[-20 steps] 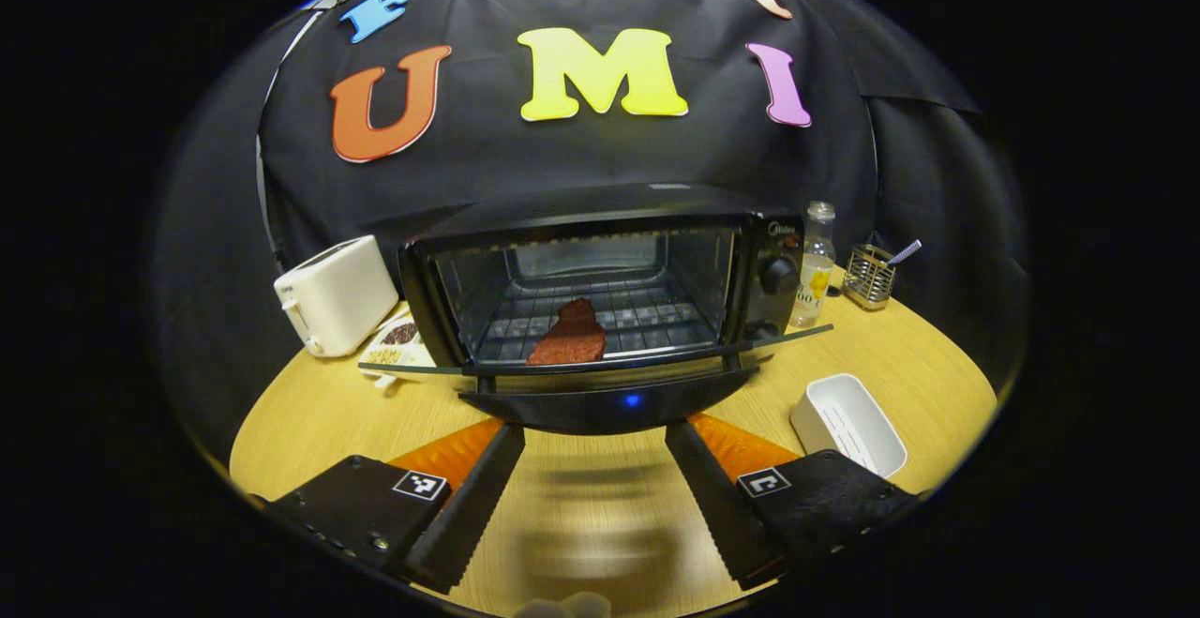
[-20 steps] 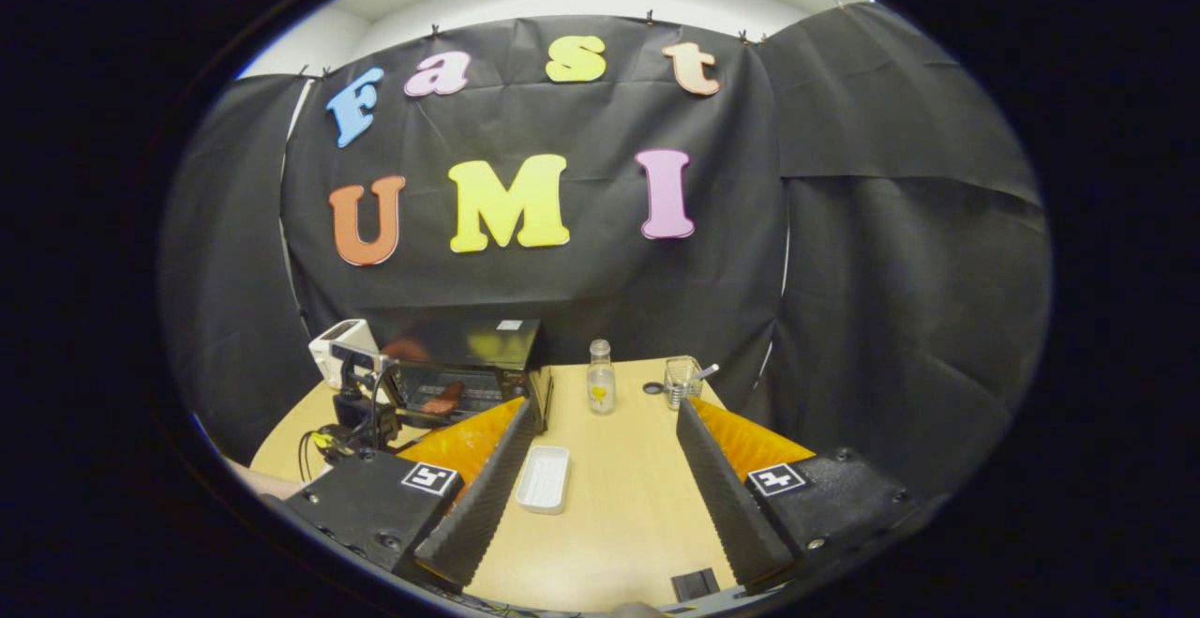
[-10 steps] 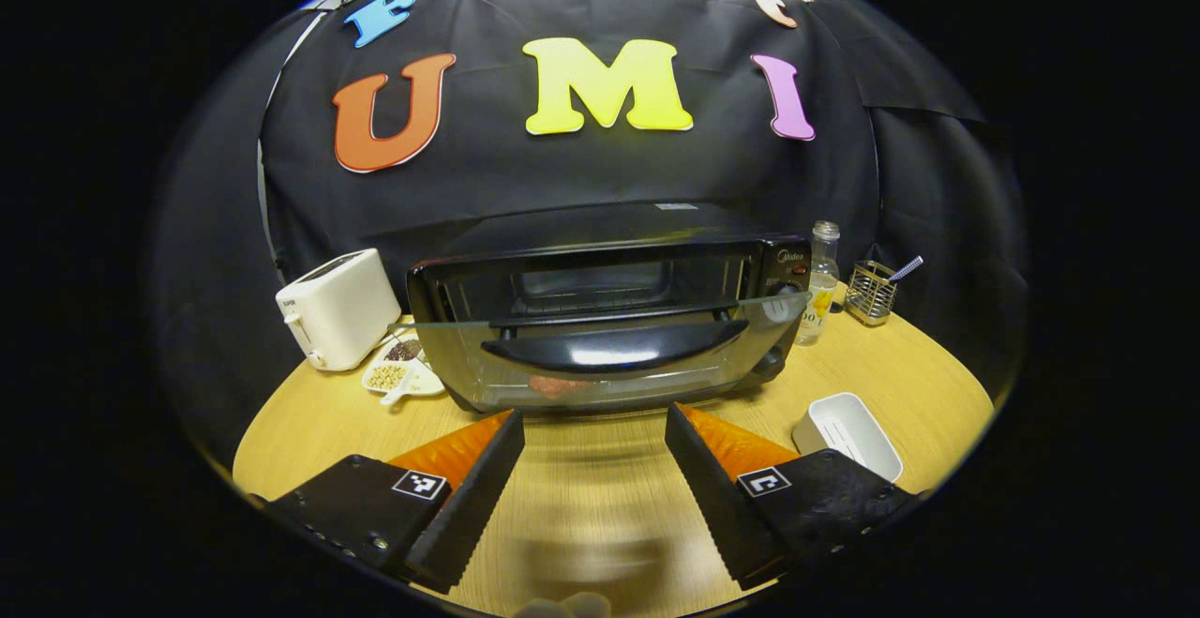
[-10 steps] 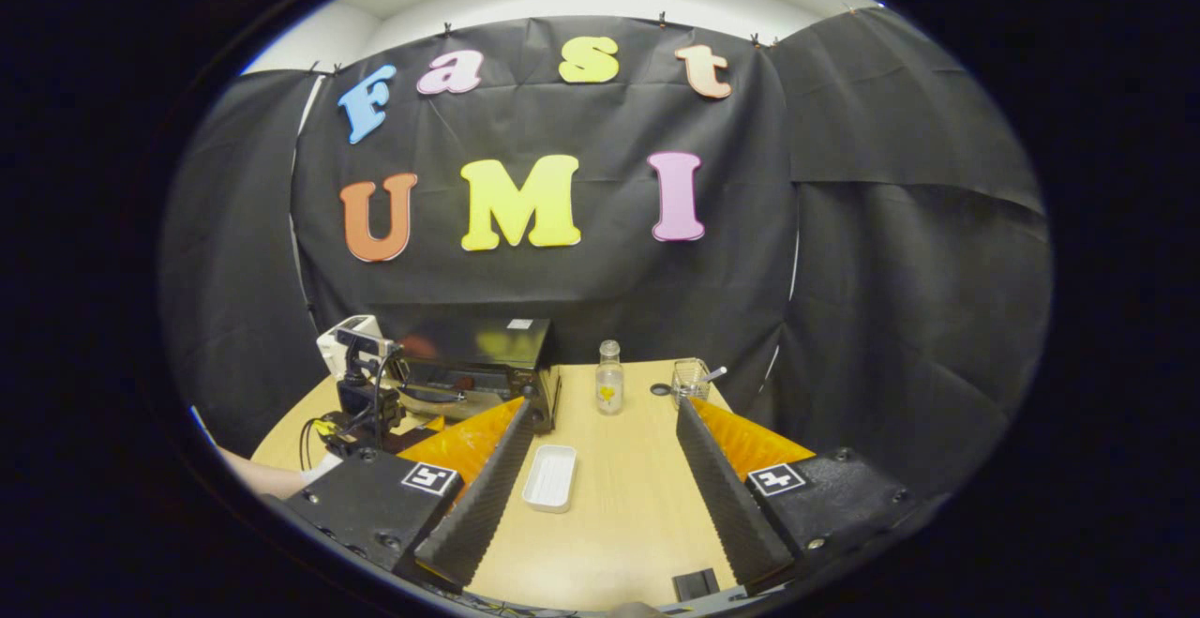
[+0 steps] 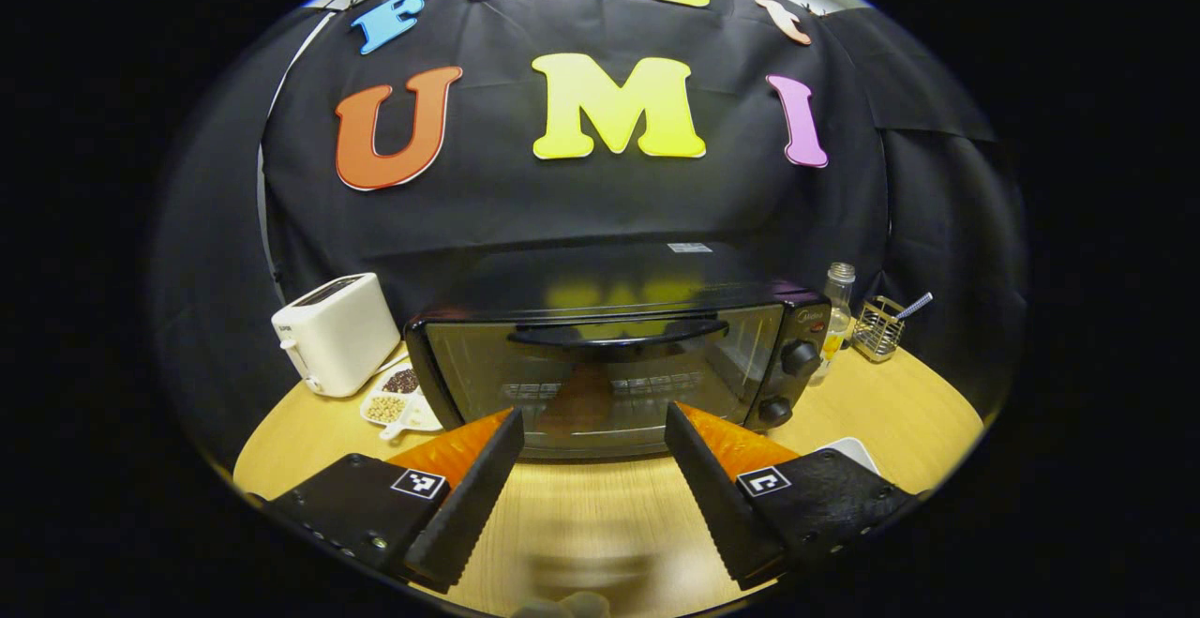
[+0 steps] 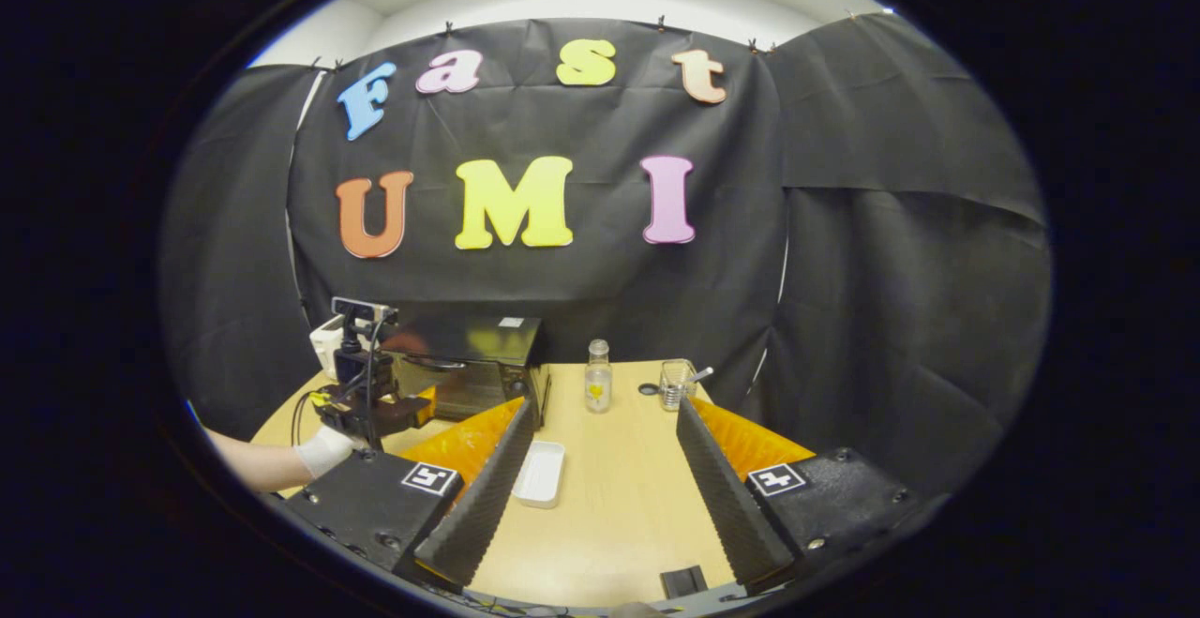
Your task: Open the electric oven with the left hand, put the food in, and close the electric oven.
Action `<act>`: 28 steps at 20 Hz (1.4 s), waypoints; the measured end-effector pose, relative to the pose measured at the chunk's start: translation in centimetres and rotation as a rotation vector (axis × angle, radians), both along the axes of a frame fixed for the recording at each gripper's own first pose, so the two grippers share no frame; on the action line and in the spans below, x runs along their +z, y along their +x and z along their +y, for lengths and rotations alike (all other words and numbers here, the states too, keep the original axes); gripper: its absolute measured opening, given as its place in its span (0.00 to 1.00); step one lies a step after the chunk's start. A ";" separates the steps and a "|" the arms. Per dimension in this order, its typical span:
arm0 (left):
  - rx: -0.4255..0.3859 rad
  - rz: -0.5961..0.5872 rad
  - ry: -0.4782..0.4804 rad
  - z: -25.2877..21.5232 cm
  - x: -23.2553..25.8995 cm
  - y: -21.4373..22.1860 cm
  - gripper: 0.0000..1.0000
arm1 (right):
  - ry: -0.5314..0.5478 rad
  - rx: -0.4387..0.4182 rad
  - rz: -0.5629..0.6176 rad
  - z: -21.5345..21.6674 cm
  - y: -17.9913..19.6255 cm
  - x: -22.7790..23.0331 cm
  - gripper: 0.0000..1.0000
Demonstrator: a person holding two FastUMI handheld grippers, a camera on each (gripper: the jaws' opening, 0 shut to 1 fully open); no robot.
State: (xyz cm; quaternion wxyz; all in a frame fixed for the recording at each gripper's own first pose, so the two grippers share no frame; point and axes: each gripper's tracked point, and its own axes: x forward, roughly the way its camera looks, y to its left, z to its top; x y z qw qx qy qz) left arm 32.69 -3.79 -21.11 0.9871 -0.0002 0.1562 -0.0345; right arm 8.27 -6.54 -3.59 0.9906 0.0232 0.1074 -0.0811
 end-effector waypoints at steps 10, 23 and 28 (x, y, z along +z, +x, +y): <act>-0.023 -0.088 -0.074 -0.9 5.9 -9.5 0.97 | 0.003 0.036 -0.012 -0.1 -0.3 0.2 0.98; 0.214 -0.262 -0.031 4.3 18.9 -30.4 0.96 | 0.024 0.202 -0.088 -0.5 -4.2 0.7 0.98; 0.294 -0.279 -0.013 4.8 20.7 -36.0 0.96 | -0.012 0.244 -0.141 -0.7 -5.6 1.9 0.98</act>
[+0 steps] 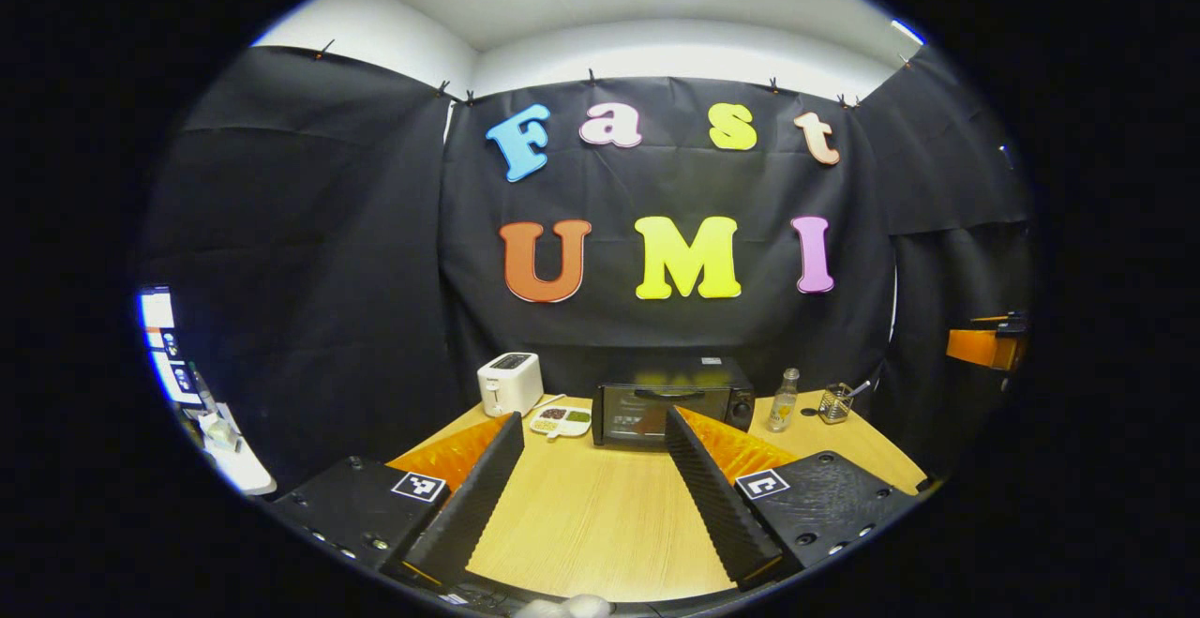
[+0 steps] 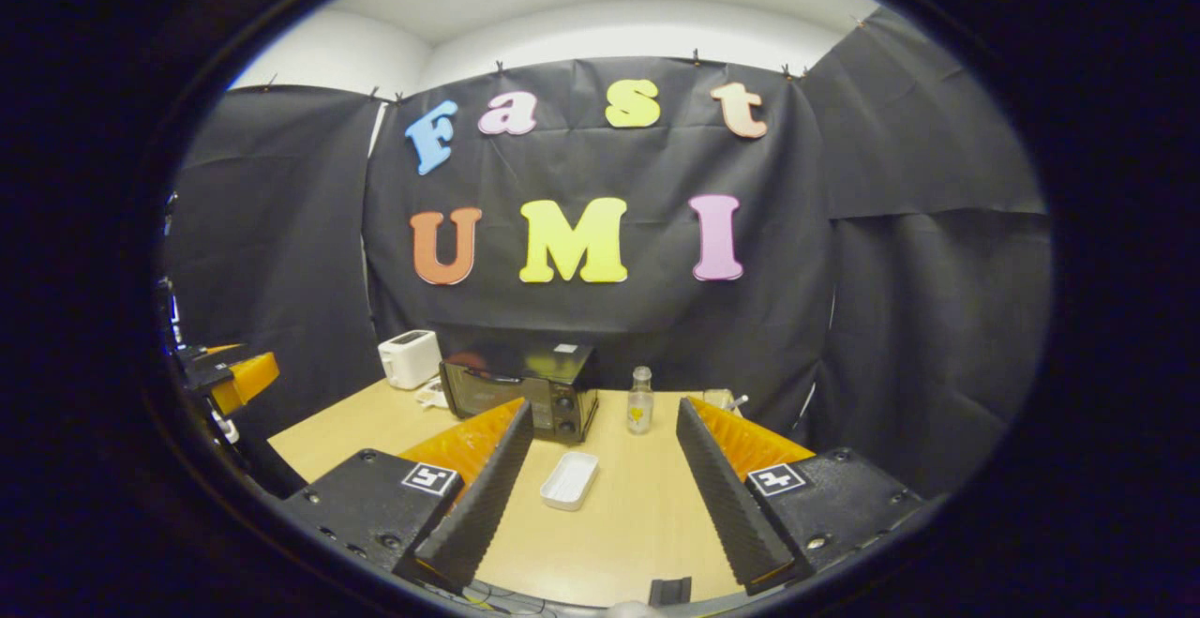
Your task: Open the electric oven with the left hand, put the food in, and close the electric oven.
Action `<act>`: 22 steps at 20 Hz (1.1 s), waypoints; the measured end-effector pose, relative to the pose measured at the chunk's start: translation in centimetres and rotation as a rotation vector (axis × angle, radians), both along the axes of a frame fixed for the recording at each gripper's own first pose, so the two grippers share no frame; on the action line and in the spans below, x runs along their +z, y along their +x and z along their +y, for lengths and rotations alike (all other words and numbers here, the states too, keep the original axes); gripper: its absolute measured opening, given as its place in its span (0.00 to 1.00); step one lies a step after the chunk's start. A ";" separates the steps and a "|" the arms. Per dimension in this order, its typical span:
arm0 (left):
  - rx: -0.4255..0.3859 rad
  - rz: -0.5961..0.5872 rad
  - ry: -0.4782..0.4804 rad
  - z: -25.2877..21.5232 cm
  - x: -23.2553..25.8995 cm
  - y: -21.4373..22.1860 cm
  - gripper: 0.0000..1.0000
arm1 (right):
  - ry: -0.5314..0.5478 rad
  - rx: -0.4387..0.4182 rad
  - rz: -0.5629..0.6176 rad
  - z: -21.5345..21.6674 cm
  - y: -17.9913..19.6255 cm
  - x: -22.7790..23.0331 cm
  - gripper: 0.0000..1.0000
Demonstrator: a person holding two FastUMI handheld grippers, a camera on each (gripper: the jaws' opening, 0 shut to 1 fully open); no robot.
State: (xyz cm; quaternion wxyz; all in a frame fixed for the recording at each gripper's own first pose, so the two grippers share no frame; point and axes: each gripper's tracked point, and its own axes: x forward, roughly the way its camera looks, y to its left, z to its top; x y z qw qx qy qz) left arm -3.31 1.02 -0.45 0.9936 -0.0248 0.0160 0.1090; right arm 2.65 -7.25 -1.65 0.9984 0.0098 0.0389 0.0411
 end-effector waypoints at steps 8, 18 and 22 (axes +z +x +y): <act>-0.003 -0.014 -0.024 0.0 1.1 -1.9 0.96 | -0.019 0.036 -0.020 2.0 -1.2 1.2 0.98; -0.038 -0.008 -0.027 1.7 0.7 -1.3 0.96 | -0.009 -0.010 -0.005 3.3 -1.7 0.9 0.98; -0.045 -0.005 -0.007 2.2 0.4 -1.1 0.96 | -0.001 -0.020 0.000 3.9 -1.5 0.8 0.96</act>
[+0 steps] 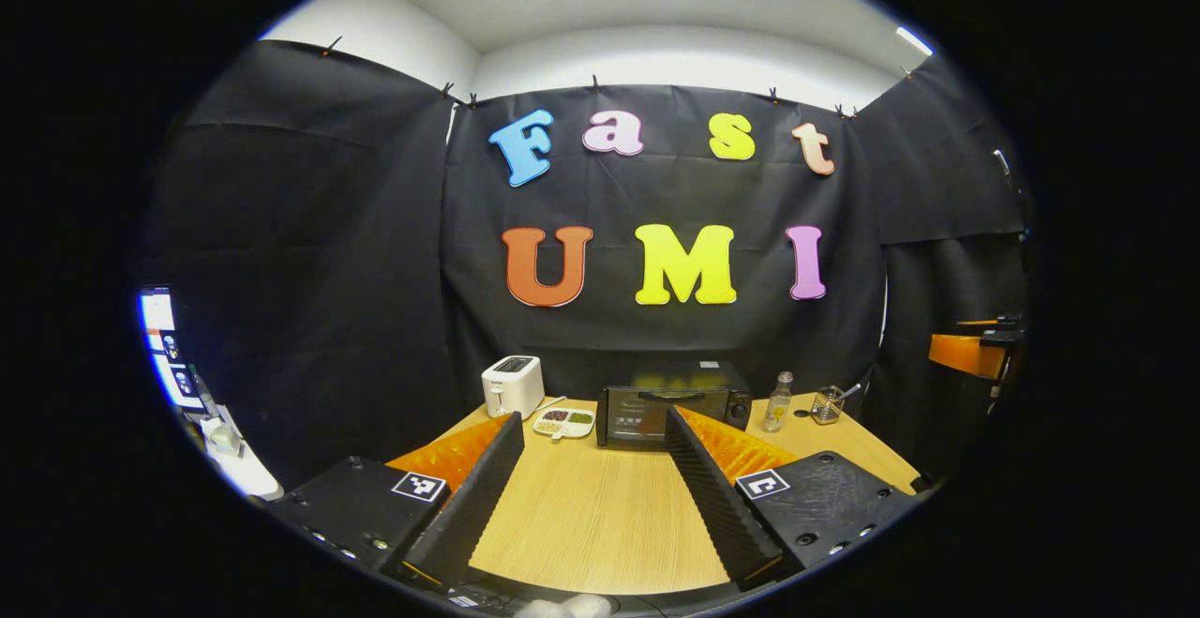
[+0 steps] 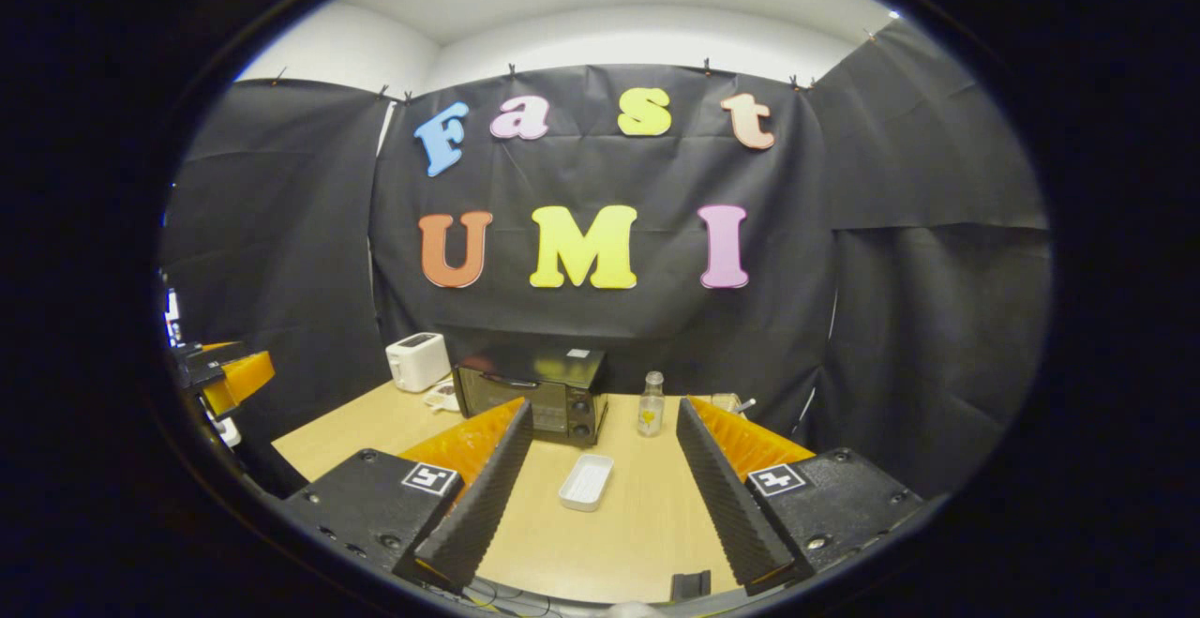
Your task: Open the electric oven with the left hand, put the food in, and close the electric oven.
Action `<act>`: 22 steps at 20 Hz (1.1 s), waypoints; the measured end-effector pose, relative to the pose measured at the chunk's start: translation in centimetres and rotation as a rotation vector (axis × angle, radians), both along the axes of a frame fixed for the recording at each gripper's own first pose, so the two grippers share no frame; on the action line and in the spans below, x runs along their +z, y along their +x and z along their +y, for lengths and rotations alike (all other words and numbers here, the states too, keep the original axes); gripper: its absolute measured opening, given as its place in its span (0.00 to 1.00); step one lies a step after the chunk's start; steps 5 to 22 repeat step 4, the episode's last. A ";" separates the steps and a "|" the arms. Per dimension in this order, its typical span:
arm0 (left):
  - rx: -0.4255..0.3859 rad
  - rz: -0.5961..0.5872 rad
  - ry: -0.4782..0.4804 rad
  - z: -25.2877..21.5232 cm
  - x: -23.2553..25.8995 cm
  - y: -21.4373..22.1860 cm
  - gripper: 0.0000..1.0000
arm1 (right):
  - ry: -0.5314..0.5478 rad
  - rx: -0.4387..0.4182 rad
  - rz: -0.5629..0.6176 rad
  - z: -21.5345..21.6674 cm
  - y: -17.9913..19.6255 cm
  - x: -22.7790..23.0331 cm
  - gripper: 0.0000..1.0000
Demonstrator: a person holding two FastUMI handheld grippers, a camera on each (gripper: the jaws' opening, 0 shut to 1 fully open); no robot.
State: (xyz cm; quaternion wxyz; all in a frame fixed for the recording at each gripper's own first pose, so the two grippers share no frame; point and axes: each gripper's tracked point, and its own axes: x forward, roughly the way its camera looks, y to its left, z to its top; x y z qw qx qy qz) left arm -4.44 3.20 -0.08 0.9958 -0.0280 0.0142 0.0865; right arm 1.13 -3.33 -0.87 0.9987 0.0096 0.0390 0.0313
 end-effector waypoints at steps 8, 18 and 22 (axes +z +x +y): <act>-0.013 -0.002 -0.005 -0.1 -0.2 0.2 0.96 | 0.002 0.000 0.001 0.6 0.2 0.0 0.98; -0.013 -0.002 -0.005 -0.1 -0.2 0.2 0.96 | 0.002 0.000 0.001 0.6 0.2 0.0 0.98; -0.013 -0.002 -0.005 -0.1 -0.2 0.2 0.96 | 0.002 0.000 0.001 0.6 0.2 0.0 0.98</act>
